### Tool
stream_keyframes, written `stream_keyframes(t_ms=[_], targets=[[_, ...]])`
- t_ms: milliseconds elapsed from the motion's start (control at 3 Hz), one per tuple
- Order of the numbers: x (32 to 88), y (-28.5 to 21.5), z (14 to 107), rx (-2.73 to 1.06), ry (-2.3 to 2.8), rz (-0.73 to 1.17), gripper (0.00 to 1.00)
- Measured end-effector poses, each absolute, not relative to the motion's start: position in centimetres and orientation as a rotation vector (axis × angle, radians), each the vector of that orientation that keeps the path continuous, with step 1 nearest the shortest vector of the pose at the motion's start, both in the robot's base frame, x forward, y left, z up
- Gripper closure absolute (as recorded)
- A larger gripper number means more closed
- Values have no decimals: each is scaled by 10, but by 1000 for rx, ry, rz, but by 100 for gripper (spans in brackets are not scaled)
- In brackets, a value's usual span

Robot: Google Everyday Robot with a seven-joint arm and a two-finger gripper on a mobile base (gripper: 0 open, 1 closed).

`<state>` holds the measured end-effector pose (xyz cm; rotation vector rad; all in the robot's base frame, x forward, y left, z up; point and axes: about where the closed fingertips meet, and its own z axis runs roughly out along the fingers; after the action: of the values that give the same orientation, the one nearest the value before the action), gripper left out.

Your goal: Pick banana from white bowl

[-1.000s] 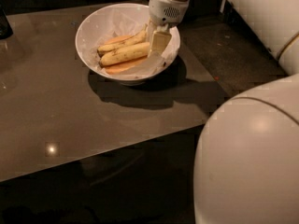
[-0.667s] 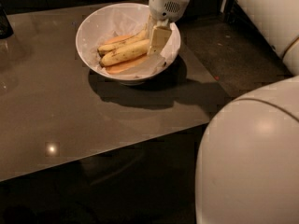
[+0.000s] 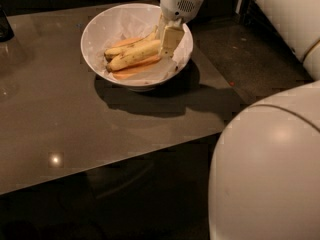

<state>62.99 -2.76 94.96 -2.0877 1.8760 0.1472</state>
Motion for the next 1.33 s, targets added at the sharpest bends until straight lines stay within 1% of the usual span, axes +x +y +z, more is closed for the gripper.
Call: stream_keyframes(t_ms=[667,1333], targets=[[618,-26,982,-1983,1731,148,100],[599,-33,995,-1935,1632,208,100]])
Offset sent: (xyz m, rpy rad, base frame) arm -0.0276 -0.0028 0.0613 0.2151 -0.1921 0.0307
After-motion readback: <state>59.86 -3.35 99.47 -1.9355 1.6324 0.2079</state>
